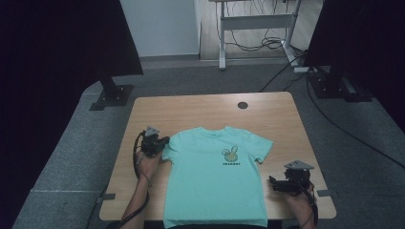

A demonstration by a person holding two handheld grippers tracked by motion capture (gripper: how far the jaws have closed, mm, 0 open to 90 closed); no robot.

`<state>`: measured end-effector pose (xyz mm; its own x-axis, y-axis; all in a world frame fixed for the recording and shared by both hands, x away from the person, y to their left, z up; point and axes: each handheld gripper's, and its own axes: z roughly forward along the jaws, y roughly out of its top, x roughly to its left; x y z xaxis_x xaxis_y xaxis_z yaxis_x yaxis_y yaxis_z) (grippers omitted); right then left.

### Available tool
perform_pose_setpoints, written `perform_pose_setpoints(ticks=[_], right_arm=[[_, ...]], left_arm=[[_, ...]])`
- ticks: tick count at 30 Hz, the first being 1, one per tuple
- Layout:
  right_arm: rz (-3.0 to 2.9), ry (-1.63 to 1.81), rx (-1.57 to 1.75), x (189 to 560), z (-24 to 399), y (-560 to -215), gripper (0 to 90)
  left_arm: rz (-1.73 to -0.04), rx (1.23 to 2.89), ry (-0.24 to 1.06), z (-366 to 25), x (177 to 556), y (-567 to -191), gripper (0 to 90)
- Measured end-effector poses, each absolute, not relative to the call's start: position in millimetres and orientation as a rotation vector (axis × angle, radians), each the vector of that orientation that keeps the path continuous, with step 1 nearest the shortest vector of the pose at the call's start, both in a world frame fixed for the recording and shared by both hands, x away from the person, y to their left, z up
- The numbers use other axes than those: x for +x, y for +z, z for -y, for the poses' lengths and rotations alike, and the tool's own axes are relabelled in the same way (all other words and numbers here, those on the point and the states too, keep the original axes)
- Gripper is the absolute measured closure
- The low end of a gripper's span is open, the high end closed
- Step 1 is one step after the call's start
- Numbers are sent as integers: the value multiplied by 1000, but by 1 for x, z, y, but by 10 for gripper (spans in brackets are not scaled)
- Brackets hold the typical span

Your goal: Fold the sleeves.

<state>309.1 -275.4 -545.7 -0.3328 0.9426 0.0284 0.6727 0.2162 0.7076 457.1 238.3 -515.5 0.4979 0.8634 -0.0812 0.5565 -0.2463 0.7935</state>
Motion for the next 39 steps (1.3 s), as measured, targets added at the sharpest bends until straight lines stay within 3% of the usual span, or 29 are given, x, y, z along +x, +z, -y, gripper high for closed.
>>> perform_pose_setpoints(ticks=[39], right_arm=[[-2088, 892, 1495, 309, 275, -546, 19]], left_arm=[[-1108, 2015, 455, -157, 465, -518, 885]])
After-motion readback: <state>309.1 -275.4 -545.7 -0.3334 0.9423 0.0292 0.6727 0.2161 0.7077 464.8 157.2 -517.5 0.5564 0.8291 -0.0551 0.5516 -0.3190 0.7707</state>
